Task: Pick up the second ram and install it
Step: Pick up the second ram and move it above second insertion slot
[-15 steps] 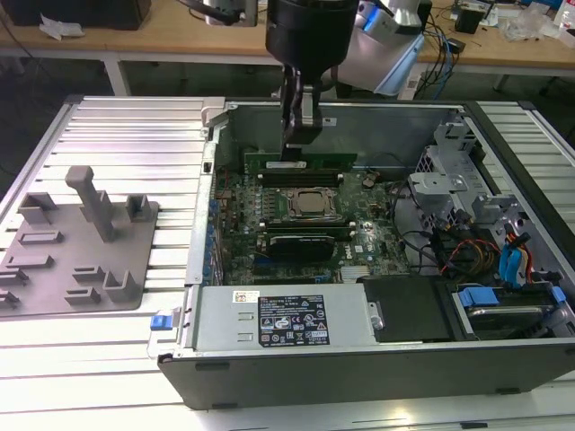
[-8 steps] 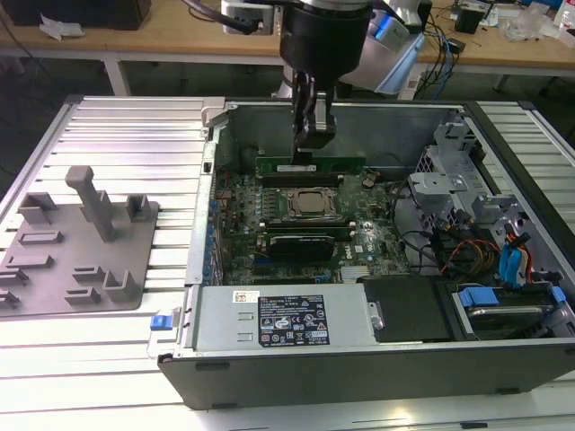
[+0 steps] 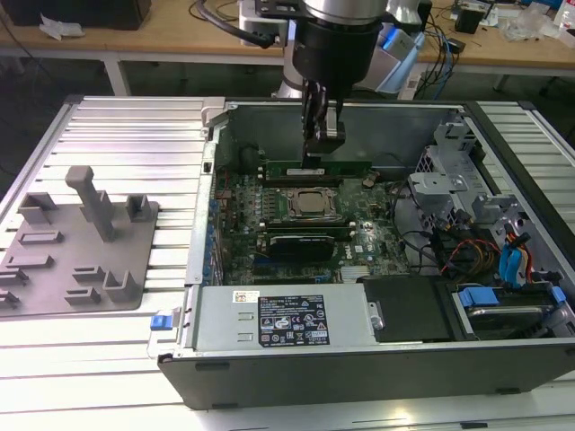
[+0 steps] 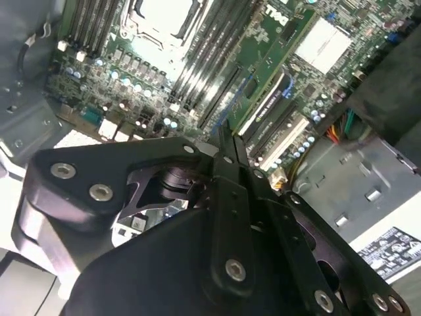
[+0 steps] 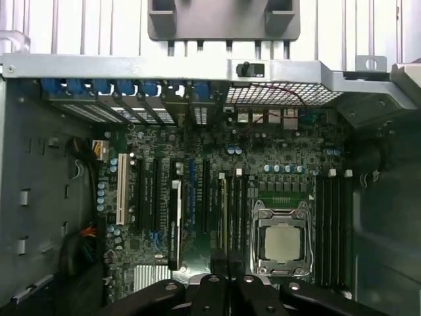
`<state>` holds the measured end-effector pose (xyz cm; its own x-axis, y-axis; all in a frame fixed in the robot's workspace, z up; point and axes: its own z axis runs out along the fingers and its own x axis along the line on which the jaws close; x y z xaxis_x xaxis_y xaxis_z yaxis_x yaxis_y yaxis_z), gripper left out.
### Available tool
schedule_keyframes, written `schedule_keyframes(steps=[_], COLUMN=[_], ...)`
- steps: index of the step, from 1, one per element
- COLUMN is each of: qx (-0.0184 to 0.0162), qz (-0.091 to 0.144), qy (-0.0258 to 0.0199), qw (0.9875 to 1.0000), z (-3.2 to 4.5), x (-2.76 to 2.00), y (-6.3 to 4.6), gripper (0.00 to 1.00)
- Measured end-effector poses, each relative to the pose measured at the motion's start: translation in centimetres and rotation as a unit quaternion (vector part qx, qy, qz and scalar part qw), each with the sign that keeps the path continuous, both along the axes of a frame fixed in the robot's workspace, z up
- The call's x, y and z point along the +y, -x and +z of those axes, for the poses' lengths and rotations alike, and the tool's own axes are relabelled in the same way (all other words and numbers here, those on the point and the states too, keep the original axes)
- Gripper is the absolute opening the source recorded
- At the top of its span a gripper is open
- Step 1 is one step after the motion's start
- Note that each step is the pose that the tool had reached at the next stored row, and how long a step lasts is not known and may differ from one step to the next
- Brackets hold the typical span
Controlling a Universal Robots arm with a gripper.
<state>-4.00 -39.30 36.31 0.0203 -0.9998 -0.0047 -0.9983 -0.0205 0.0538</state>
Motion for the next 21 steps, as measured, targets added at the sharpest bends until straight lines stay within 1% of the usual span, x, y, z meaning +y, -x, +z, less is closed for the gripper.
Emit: schedule_keyframes(steps=[1, 2, 5, 6, 9, 11, 13, 18, 19, 21], qx=[0.0000, 0.0000, 0.0000, 0.0000, 0.0000, 0.0000, 0.0000, 0.0000, 0.0000, 0.0000], qz=[0.000, 0.000, 0.000, 0.000, 0.000, -0.009, -0.016, -0.024, -0.024, -0.024], qy=[0.0000, 0.0000, 0.0000, 0.0000, 0.0000, 0.0000, 0.0000, -0.0001, -0.0001, 0.0000], qw=[1.0000, 1.0000, 1.0000, 1.0000, 1.0000, 1.0000, 0.9999, 0.9997, 0.9997, 0.9997], z=[-0.25, -0.51, -0.89, -1.27, -2.06, -2.66, -3.29, -4.32, -4.62, -5.51], x=[0.22, 0.35, 0.51, 0.60, 0.64, 0.67, 0.91, 1.33, 1.38, 1.50], y=[0.0, 0.0, 0.0, 0.0, 0.0, 0.0, 0.0, 0.2, 0.2, 0.2], gripper=[0.09, 0.09, 0.09, 0.09, 0.09, 0.09, 0.09, 0.09, 0.09, 0.09])
